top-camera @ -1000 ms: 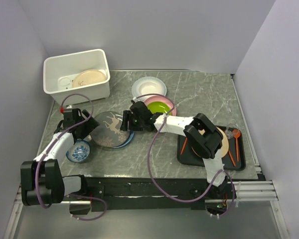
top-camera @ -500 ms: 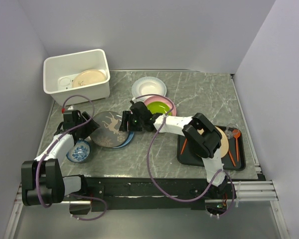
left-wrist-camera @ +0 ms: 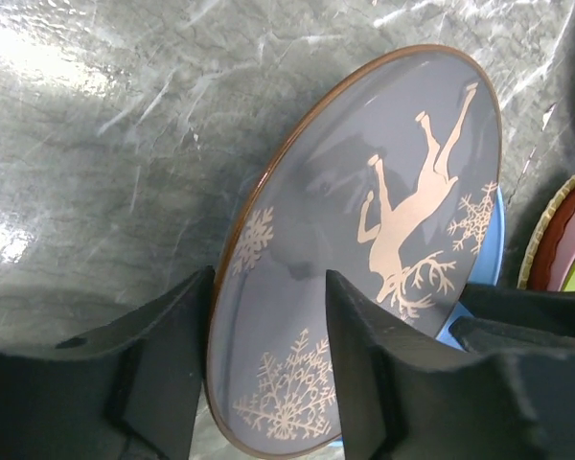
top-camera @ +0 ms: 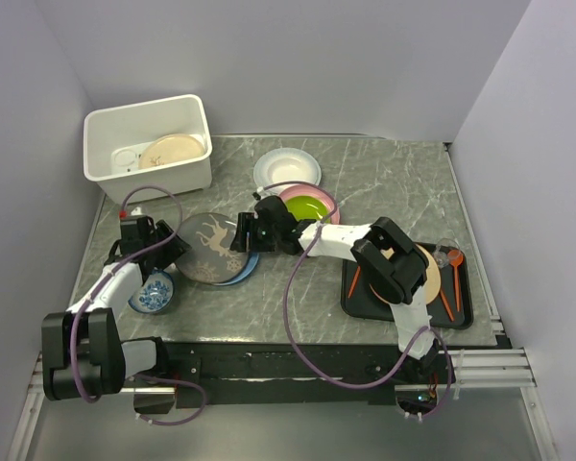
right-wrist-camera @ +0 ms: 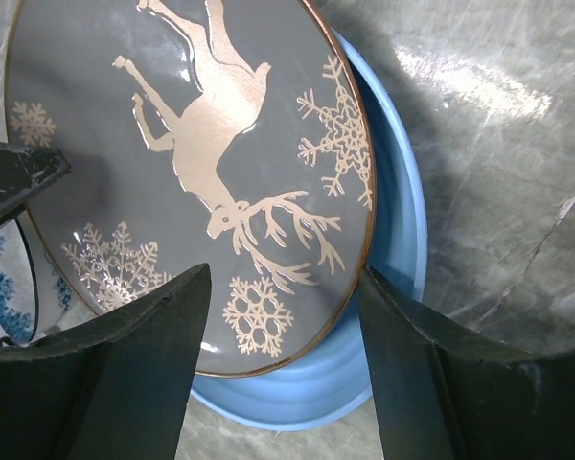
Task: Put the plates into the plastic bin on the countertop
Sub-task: Pick up the plate at the center of the board.
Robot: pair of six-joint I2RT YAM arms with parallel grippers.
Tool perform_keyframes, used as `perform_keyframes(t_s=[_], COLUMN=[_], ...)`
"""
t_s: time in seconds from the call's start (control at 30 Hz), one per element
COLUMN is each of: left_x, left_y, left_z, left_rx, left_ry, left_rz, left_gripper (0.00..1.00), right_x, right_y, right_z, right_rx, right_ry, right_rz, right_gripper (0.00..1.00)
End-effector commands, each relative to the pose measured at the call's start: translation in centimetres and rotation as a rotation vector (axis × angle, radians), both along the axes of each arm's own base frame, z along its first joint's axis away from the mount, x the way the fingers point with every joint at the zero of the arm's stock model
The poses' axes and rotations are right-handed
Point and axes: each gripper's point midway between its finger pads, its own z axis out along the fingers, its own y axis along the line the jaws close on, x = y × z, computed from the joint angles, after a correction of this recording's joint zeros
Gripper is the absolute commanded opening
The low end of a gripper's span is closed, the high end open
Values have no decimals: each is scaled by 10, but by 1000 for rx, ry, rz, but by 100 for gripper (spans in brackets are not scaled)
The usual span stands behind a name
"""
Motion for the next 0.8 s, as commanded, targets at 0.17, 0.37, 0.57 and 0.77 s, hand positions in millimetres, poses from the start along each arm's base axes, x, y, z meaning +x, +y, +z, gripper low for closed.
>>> perform_keyframes(t_s=[0.17, 0.37, 0.57, 0.77], left_x=[6, 4, 4, 0], left_y=[-40, -37, -26, -16], left_z=[47, 56, 60, 64], left_rx=[-143, -130, -82, -46], left_ry=[-187, -203, -195, -188], left_rz=[-159, -140, -91, -37], left_gripper=[27, 1, 1, 1], right_x=[-24, -27, -26, -27], right_y=[25, 25, 22, 21], right_z=[11, 14, 17, 16], right_rx=[117, 133, 132, 131], right_ry=[4, -3, -8, -8], right_rz=[124, 132, 120, 114], right_gripper=[70, 69, 70, 70])
